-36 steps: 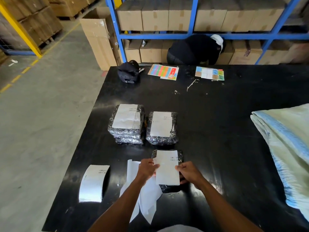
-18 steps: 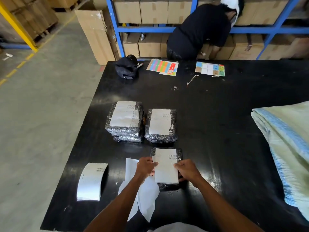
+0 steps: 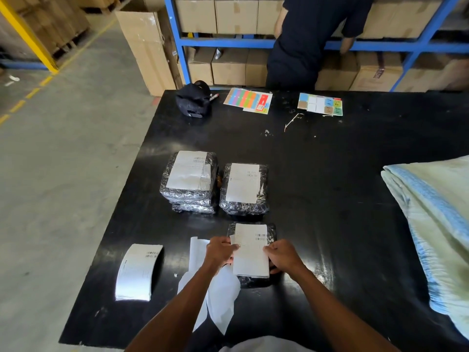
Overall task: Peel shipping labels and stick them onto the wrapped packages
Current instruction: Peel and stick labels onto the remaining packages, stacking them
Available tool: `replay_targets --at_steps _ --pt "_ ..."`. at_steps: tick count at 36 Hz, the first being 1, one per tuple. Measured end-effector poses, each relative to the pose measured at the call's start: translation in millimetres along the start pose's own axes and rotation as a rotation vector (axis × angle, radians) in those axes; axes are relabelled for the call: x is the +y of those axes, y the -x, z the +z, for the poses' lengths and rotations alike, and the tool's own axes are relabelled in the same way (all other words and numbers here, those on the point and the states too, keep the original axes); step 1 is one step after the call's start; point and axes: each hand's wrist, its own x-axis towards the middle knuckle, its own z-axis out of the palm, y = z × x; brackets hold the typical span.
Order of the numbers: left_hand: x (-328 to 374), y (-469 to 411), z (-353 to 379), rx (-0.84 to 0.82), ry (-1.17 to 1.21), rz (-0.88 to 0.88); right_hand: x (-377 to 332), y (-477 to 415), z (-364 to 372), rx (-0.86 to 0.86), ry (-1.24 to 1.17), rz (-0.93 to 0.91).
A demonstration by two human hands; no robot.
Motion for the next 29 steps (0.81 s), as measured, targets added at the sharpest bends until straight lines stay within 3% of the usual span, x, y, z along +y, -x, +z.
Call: replay_targets --at_steps 19,25,29 --pt "7.8 7.1 1.8 0.041 -0.025 0.014 -16.3 -13.6 -13.2 -0.010 0.608 -0.137" --pt "6.8 6.0 -0.6 0.037 -0.027 0.005 -16.4 -15.2 -17.2 0.307 0.574 -0.467" --pt "9.2 8.9 -1.1 0.043 -0.004 -0.004 -21.4 -17.9 -13.2 0.297 0.572 -0.688"
